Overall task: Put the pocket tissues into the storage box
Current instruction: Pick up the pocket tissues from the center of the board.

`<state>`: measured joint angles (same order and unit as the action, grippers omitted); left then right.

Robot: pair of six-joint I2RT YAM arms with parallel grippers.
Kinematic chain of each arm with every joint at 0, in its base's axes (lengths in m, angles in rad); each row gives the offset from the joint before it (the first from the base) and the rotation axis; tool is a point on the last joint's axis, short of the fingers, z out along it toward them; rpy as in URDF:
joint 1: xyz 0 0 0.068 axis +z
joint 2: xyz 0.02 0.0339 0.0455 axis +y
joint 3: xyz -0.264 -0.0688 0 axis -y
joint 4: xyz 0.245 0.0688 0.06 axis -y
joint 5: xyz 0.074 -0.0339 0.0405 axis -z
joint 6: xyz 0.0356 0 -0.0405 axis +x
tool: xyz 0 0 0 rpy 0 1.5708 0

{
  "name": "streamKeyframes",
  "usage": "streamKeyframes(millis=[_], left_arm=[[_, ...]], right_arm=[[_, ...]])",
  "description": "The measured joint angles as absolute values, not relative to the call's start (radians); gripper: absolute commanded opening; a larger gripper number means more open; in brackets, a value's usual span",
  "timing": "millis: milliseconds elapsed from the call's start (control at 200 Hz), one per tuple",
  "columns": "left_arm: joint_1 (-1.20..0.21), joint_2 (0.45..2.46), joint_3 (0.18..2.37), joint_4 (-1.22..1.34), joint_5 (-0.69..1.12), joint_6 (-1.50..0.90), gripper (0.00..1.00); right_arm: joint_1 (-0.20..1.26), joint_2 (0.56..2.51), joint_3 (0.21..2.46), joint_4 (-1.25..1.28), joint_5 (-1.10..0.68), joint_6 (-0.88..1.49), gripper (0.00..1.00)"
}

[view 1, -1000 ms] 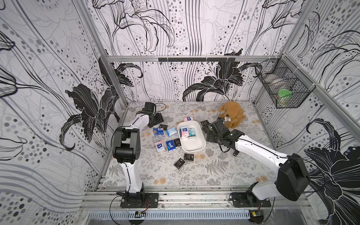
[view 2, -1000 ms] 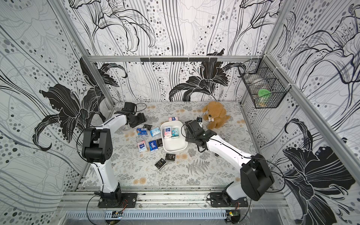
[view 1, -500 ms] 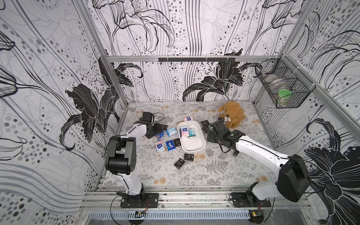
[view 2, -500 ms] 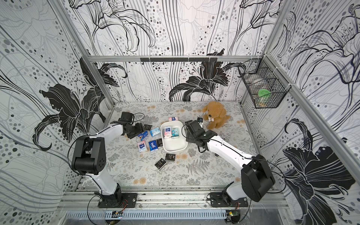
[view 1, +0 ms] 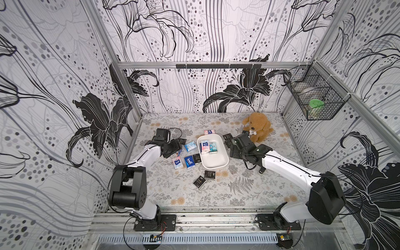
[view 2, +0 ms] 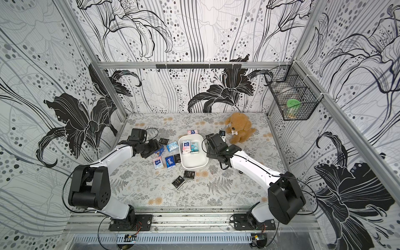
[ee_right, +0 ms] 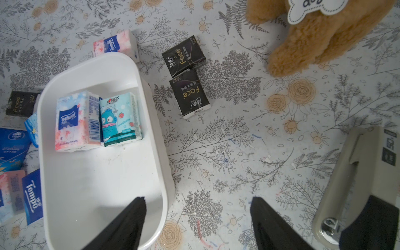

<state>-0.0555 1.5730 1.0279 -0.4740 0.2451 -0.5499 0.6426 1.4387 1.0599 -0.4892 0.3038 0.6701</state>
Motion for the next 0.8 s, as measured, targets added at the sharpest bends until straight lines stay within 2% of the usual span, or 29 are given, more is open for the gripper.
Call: streamKeyframes(millis=[225, 501, 656, 801], left_arm=[[-0.103, 1.671, 1.187, -0.567, 0.025, -0.468, 0.70], [-0.172, 1.765, 1.212, -0.604, -0.053, -0.390, 0.67], [-0.186, 1.823, 1.221, -0.618, -0.083, -0.380, 0.49], [-0.186, 1.841, 1.229, -0.624, -0.101, -0.373, 0.25]], right_arm=[[0.643, 1.439, 1.060, -0.490, 0.304, 0.670, 0.82], [0.643, 1.438, 1.060, -0.490, 0.305, 0.670, 0.82], [0.643, 1.439, 1.060, -0.494, 0.308, 0.670, 0.82], [0.643, 1.434, 1.060, -0.505, 0.316, 0.670, 0.82]])
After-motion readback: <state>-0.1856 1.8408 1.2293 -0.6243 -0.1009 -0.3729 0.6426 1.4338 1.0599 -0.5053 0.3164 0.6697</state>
